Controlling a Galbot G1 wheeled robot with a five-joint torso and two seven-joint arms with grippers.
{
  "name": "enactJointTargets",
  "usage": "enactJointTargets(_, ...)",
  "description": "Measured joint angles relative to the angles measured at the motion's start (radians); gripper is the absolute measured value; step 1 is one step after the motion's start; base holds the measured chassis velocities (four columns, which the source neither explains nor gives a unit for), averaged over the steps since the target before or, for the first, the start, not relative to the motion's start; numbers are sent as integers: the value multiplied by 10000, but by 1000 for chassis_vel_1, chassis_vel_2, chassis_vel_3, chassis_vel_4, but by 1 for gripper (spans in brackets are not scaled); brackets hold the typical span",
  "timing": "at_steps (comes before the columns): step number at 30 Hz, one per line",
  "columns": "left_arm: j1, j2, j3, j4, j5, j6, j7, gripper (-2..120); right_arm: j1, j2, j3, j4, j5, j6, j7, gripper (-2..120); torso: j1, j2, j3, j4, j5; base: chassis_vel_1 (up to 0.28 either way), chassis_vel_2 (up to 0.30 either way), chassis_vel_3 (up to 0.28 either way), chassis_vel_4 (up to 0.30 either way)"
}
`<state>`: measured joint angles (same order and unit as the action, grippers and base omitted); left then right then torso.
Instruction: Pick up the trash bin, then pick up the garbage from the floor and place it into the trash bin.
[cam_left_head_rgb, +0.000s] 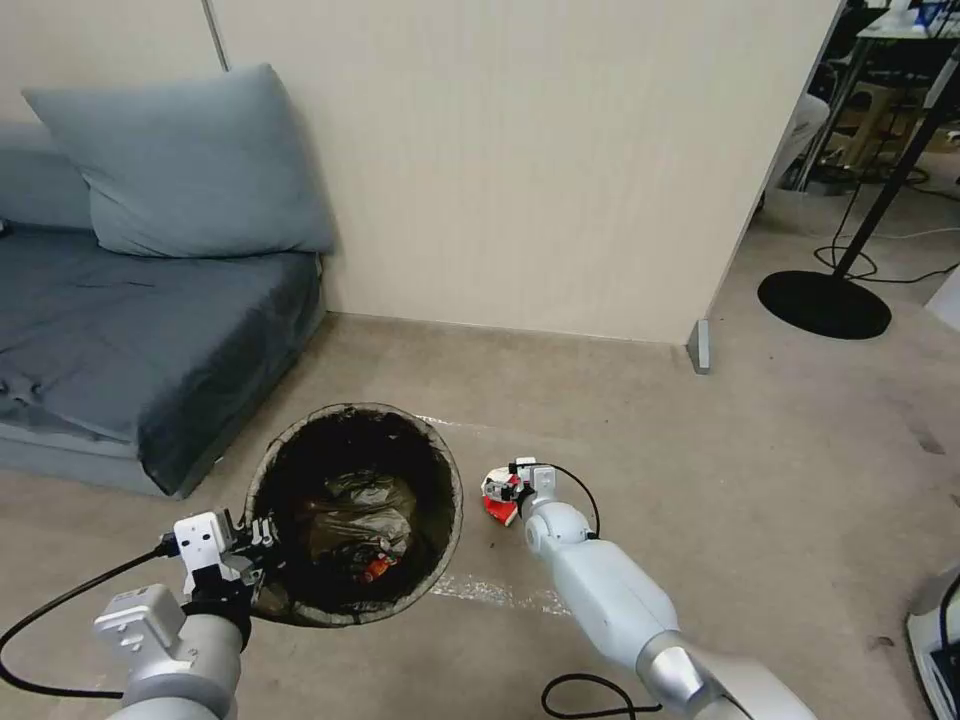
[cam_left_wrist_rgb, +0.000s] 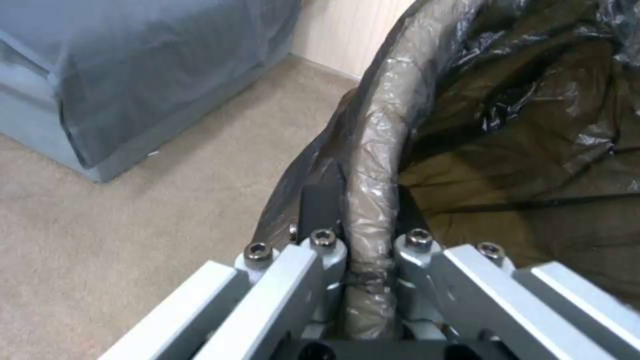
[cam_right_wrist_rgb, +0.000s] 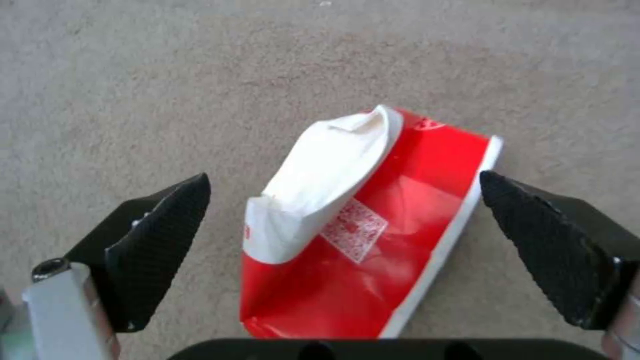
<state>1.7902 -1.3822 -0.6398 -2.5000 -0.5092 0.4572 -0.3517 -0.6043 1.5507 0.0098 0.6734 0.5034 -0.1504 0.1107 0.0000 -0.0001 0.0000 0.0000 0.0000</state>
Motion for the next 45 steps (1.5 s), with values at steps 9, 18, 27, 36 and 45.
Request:
enactJointTargets(9, -16, -12, 9, 0, 1, -41, 14, 3, 253, 351, 392, -779, 92, 156, -309, 100, 0, 0, 0, 0, 0, 0, 0, 0, 0)
enactJointTargets(18, -30, -45, 22, 0, 9, -49, 23, 3, 466, 536, 648, -1372, 78, 242, -546, 100, 0, 0, 0, 0, 1, 0, 0, 0, 0)
enactJointTargets(27, -34, -99, 34, 0, 30, -56, 44, 3, 573, 575, 765, -1602, 75, 223, -699, 92, 0, 0, 0, 0, 0, 0, 0, 0, 0)
enactJointTargets(36, -27, -123, 35, 0, 42, -64, 76, 3, 613, 579, 886, -1685, 97, 172, -729, 59, 0, 0, 0, 0, 1, 0, 0, 0, 0)
enactJointTargets(45, -27, -122, 32, 0, 56, -88, 144, 3, 617, 550, 913, -1675, 98, 142, -682, 22, 0, 0, 0, 0, 1, 0, 0, 0, 0)
